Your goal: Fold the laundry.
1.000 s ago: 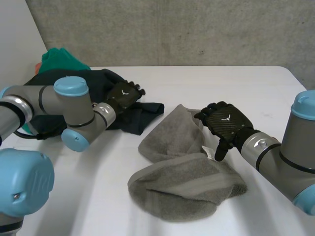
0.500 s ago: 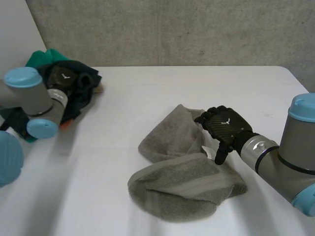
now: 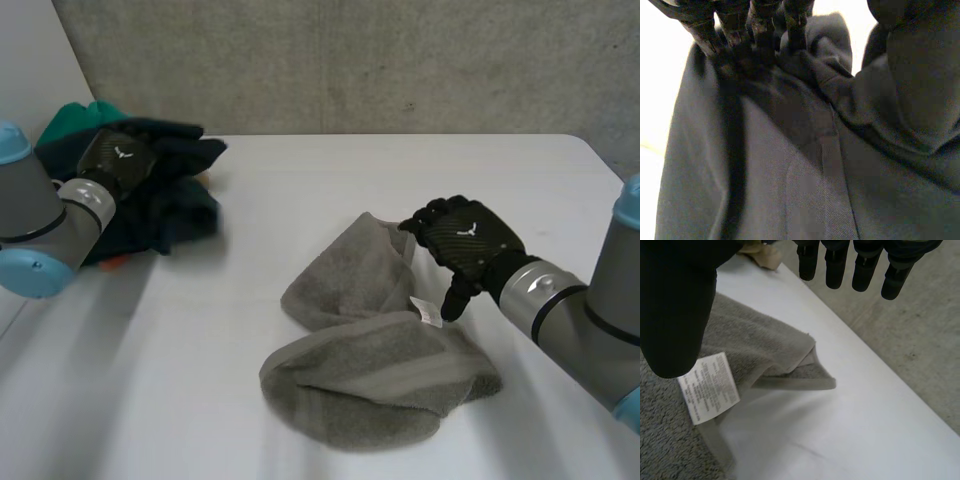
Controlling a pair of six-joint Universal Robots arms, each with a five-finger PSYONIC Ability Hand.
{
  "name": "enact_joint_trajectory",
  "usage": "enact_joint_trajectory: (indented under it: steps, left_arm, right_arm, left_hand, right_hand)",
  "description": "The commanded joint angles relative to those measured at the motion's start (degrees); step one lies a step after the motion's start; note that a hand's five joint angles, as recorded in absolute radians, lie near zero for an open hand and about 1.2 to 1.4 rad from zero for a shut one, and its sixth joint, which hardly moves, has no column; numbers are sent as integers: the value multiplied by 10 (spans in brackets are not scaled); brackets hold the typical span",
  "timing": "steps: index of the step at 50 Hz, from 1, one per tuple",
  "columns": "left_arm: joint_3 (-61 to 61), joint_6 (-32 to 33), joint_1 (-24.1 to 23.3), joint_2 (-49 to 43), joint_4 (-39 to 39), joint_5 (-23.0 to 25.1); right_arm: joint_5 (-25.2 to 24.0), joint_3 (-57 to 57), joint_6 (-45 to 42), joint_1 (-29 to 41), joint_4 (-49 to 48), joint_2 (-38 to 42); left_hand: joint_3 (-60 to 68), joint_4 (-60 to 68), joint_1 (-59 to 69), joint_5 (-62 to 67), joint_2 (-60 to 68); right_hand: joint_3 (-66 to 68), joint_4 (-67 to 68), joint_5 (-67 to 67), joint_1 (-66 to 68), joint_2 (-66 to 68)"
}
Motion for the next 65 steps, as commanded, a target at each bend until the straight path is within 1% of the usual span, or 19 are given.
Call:
enact_joint_trajectory:
  steps: [1, 9, 14, 20, 28, 35, 37, 38, 41, 42, 43, 44, 45, 49, 52, 56, 60, 63, 65]
  left_arm:
    - [-82, -29, -28, 108, 1, 31]
    - [-160, -60, -70, 231, -18, 44]
    - [-220, -94, -116, 289, -36, 72]
    - [-254, -86, -128, 279, -1, 93]
    - [-183, -24, -85, 118, 37, 91]
    - [-79, 27, -64, -10, -21, 91]
    - [-42, 33, -61, -48, -44, 91]
    - [-30, 34, -60, -58, -52, 91]
    - [9, 36, -56, -92, -83, 91]
    - [19, 36, -55, -100, -91, 90]
    - [31, 40, -51, -111, -102, 90]
    - [35, 45, -49, -115, -109, 88]
    - [39, 50, -47, -116, -116, 87]
    - [29, 95, -23, -89, -148, 58]
    - [-1, 122, 1, -24, -169, 44]
    - [-74, 158, 56, 76, -164, 65]
    - [-91, 180, 116, 142, -125, 80]
    - [-75, 165, 141, 167, -96, 75]
    - [-51, 128, 159, 182, -67, 59]
  right_arm:
    - [2, -2, 9, -15, 17, -43]
    - [13, -22, 26, -32, 52, -83]
    - [21, -50, 27, -42, 128, -90]
    - [19, -53, 28, -48, 161, -87]
    - [18, -36, 24, -41, 145, -66]
    - [20, -32, 17, -35, 132, -37]
    - [20, -32, 15, -33, 131, -30]
    - [20, -32, 14, -33, 131, -27]
    - [20, -32, 10, -32, 131, -19]
    - [20, -32, 9, -31, 131, -18]
    - [20, -32, 8, -31, 131, -14]
    - [20, -32, 7, -30, 131, -12]
    - [20, -32, 6, -30, 131, -11]
    - [20, -32, 3, -30, 130, -10]
    - [20, -32, 3, -31, 130, -10]
    - [20, -32, 3, -31, 129, -9]
    - [19, -32, 3, -30, 127, -5]
    - [19, -35, 3, -29, 127, -2]
    - [19, -36, 2, -26, 127, 1]
  left_hand:
    - [-66, -47, -49, -40, -60]
    - [-66, -47, -49, -40, -60]
    - [-66, -47, -49, -40, -60]
    - [-66, -47, -49, -40, -60]
    - [-25, -6, -8, 1, -20]
    - [-30, -11, -13, -4, -25]
    - [3, 22, 20, 29, 9]
    - [38, 58, 56, 64, 44]
    - [243, 263, 261, 269, 249]
    - [331, 350, 348, 357, 336]
    - [498, 517, 515, 524, 504]
    - [585, 604, 602, 611, 590]
    - [634, 653, 651, 660, 639]
    - [634, 653, 651, 660, 640]
    - [634, 653, 651, 660, 640]
    - [634, 653, 651, 660, 640]
    - [634, 653, 651, 660, 640]
    - [634, 653, 651, 660, 640]
    - [634, 653, 651, 660, 640]
  right_hand:
    - [-18, -19, -27, -29, -18]
    - [-18, -19, -27, -29, -18]
    - [-18, -19, -27, -29, -18]
    - [-18, -19, -27, -29, -18]
    - [-18, -19, -27, -29, -18]
    - [-18, -19, -27, -29, -18]
    - [-18, -19, -27, -29, -18]
    - [-18, -19, -27, -29, -18]
    - [-18, -19, -27, -29, -18]
    - [-18, -19, -27, -29, -18]
    - [-18, -19, -27, -29, -18]
    - [-18, -19, -27, -29, -18]
    - [-18, -19, -27, -29, -18]
    - [-18, -19, -27, -29, -18]
    - [-18, -19, -27, -29, -18]
    - [-18, -19, -27, -29, -18]
    - [-18, -19, -27, -29, -18]
    - [-18, -19, -27, -29, -18]
    - [-18, -19, -27, -29, -18]
